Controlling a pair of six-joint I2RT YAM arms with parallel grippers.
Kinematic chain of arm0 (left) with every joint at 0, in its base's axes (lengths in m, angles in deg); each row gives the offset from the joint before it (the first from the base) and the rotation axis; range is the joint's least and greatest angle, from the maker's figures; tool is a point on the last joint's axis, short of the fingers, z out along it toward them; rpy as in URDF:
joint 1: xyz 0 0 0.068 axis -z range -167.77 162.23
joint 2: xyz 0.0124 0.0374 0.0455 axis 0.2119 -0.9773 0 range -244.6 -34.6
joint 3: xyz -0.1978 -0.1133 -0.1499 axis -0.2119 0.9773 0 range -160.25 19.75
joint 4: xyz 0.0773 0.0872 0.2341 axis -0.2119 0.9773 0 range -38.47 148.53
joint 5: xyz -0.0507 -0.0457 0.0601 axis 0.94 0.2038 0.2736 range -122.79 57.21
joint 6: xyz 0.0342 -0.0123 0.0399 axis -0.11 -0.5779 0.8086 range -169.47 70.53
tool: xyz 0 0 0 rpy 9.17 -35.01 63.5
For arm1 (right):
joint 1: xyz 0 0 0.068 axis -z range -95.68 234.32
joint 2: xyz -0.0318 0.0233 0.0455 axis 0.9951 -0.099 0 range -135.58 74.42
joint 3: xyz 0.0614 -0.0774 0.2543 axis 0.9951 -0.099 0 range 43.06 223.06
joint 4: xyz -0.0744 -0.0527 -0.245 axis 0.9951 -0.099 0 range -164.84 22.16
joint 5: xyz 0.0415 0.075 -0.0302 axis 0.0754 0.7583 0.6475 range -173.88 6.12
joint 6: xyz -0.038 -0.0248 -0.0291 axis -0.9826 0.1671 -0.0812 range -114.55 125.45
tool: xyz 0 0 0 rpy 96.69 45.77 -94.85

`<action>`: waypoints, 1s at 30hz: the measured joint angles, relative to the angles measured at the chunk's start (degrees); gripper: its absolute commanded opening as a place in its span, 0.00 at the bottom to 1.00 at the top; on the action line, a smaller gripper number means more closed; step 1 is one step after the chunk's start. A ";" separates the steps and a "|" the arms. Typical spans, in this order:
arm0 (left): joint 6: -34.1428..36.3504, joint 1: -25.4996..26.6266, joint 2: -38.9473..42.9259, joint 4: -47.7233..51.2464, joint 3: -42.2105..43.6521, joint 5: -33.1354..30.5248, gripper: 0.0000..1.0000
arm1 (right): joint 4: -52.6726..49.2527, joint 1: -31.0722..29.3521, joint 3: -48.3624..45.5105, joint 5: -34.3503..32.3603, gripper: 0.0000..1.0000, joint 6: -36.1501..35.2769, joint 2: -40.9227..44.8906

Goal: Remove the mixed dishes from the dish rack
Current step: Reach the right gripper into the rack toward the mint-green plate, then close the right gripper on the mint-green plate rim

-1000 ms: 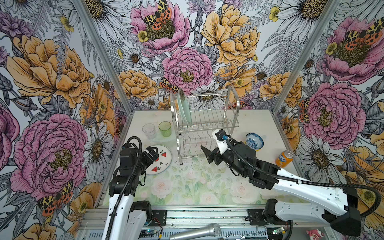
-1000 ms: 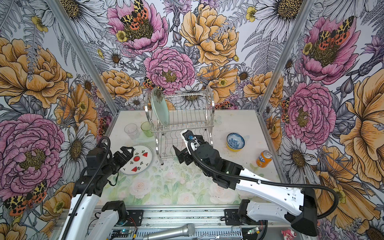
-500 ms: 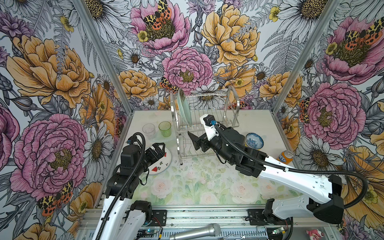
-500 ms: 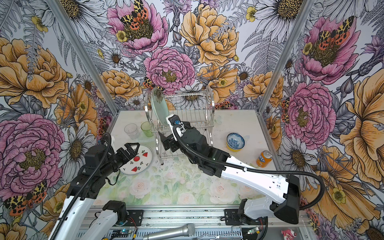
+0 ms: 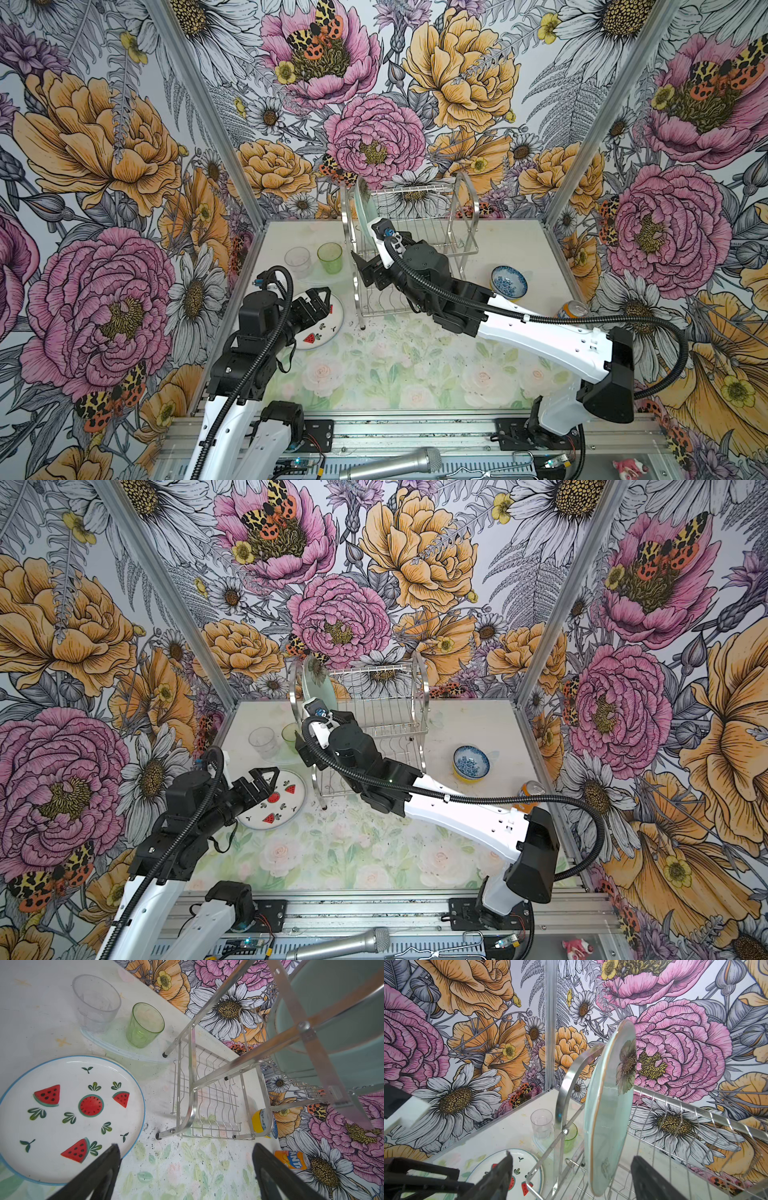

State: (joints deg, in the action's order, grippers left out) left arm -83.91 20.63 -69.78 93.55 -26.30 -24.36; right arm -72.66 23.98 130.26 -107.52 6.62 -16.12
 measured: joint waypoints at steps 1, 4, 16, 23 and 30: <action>0.17 0.00 0.24 0.20 0.37 0.00 0.99 | 0.13 0.00 0.37 -0.55 0.90 -0.17 -0.42; 0.35 0.00 1.11 0.44 1.79 0.02 0.99 | 0.44 0.15 1.40 -1.77 0.91 -0.44 -1.38; 0.35 0.00 1.92 1.09 4.81 -0.61 0.99 | 0.81 4.28 3.72 -2.43 0.91 0.52 -2.89; 0.44 0.00 0.68 1.09 4.81 -0.87 0.99 | 0.81 6.71 5.49 -0.52 0.89 1.92 -4.70; 0.55 -0.07 0.68 1.09 4.81 -0.83 0.99 | 0.83 7.37 6.19 1.84 0.87 3.54 -6.49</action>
State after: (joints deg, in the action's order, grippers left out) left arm -83.36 20.57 -69.10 94.64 -21.49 -25.19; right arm -71.83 31.35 136.45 -105.68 10.16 -22.61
